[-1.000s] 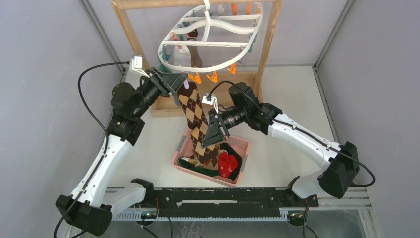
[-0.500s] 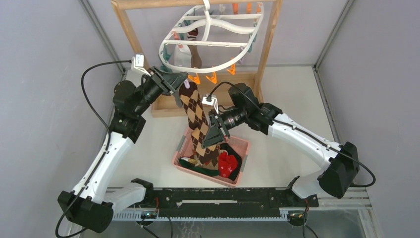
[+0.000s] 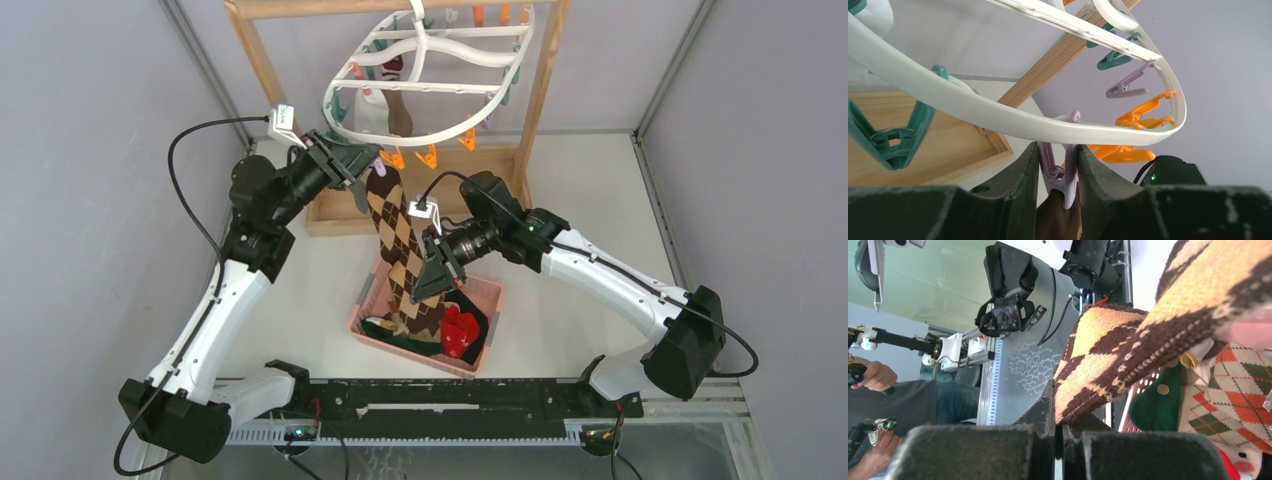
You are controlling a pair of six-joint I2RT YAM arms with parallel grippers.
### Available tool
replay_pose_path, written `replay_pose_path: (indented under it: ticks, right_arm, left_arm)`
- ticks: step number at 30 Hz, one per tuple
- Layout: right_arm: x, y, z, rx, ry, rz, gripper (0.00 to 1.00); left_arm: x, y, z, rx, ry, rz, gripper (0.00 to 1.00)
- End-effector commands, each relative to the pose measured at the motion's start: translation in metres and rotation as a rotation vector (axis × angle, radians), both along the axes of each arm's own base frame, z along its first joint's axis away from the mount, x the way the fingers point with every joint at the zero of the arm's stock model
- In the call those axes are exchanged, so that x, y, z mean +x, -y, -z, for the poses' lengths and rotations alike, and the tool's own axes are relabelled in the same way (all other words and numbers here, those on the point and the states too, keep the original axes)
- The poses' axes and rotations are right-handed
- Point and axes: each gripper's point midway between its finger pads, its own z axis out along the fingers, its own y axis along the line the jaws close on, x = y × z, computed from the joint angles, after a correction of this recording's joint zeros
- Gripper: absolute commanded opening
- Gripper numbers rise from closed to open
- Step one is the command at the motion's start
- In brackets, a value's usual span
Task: Remove the socks clipped to the hanger
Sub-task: Remove the sock from the hanger.
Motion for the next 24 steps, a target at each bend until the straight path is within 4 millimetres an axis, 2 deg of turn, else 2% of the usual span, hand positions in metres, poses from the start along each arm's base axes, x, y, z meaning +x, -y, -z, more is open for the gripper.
replay_pose_path:
  ticks: [1,14,18,22,24]
  right_arm:
    - [-0.008,0.007,-0.008,0.009,0.076,-0.01,0.0]
    - [-0.015,0.02,0.004,-0.034,0.085,0.011,0.0]
    - [-0.011,0.021,0.016,-0.073,0.087,0.038,0.0]
    - [-0.003,0.021,0.024,-0.116,0.096,0.082,0.0]
    - [-0.001,0.022,0.029,-0.136,0.095,0.094,0.06]
  left_arm:
    - [-0.009,-0.007,-0.039,-0.019,0.094,-0.009,0.0]
    - [-0.012,-0.011,-0.034,-0.016,0.079,-0.022,0.0]
    - [-0.013,-0.013,-0.032,-0.01,0.069,-0.032,0.01]
    - [-0.012,-0.016,-0.021,0.022,0.026,-0.049,0.02]
    - [-0.013,-0.019,-0.013,0.043,-0.007,-0.061,0.04]
